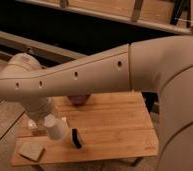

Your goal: Place the ceramic cup over the eraser

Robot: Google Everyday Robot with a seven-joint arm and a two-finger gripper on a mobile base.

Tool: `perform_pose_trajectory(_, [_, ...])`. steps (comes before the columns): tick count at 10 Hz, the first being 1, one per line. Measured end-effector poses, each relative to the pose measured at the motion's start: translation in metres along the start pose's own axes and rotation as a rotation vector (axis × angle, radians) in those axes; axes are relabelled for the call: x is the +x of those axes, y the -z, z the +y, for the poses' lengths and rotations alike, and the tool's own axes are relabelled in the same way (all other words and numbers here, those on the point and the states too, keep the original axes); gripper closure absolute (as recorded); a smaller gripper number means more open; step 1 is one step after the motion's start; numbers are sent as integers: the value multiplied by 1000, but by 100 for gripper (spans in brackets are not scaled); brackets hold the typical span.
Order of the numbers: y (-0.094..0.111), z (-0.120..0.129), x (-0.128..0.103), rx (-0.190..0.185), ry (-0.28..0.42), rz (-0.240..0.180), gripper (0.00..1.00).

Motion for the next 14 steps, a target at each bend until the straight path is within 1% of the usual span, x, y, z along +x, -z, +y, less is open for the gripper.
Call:
perform_pose_trajectory(3, [-6,-7,18,8,-47,28,100])
perform_pose_trajectory(5, [-11,-11,25,4,-73,34,100])
perform_pose_trajectory(8, [-19,-26,34,13,-123,44,100])
perform_pose_trajectory(11, [-21,-33,42,17,-147,49,100])
perform_pose_trajectory(14, [-29,-32,42,-1,-144,48,100])
